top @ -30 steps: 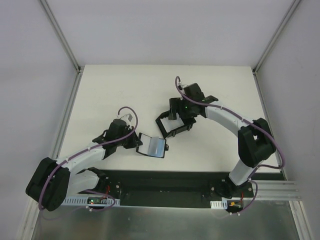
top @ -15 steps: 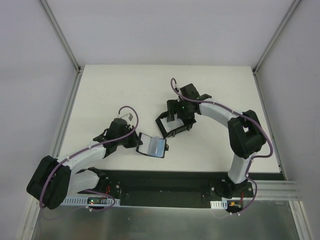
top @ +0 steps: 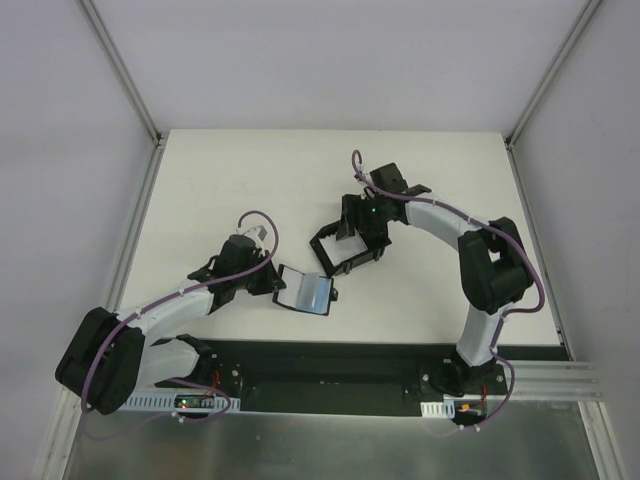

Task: Put the credit cards into the card holder
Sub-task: Pick up the credit card from the storage box.

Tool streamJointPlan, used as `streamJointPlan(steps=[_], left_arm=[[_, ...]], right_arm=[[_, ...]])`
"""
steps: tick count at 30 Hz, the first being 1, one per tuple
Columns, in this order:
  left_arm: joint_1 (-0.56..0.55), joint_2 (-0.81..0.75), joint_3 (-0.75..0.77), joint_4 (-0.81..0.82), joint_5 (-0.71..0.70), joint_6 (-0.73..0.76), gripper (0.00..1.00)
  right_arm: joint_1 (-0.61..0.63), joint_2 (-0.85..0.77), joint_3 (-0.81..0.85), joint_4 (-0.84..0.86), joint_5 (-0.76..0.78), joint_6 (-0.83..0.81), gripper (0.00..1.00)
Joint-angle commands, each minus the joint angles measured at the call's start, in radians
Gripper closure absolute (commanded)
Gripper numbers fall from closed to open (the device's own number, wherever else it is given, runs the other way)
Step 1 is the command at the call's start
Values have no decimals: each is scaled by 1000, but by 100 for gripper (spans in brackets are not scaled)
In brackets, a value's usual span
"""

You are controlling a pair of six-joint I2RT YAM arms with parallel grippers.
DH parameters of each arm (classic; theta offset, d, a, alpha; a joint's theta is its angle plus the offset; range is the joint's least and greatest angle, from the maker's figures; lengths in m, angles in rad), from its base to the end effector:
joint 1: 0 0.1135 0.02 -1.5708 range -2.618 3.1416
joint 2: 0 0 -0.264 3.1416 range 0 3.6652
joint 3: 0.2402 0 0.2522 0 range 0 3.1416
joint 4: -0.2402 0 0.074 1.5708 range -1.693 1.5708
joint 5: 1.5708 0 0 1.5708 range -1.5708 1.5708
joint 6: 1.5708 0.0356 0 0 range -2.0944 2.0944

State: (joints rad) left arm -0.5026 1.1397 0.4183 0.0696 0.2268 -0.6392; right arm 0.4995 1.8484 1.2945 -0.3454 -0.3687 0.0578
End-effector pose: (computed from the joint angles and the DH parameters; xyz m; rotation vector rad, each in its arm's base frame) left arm 0.1886 -0.1128 0.1707 -0.0282 2.3488 -0.8519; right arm 0.3441 0.2023 0.2056 -0.7090 2.4125 0.6907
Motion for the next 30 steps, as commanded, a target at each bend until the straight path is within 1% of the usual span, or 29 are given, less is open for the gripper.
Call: streamJointPlan(steps=[1, 15, 19, 22, 26, 28, 30], left_arm=[[4, 3, 31, 1, 3, 24, 100], [4, 22, 39, 4, 8, 26, 100], [4, 25, 43, 4, 5, 27, 100], [4, 31, 45, 2, 11, 29, 100], [4, 35, 45, 4, 14, 30, 100], [4, 35, 45, 4, 14, 32, 100], [4, 38, 45, 4, 16, 32, 100]], right_arm=[[-13, -55, -6, 28, -99, 33, 22], [-26, -66, -21, 40, -98, 51, 38], [-30, -68, -26, 55, -113, 62, 44], [-33, -69, -26, 60, -122, 65, 51], [-38, -72, -34, 71, -130, 73, 54], [-39, -80, -41, 80, -133, 77, 57], [-42, -83, -43, 85, -136, 80, 58]])
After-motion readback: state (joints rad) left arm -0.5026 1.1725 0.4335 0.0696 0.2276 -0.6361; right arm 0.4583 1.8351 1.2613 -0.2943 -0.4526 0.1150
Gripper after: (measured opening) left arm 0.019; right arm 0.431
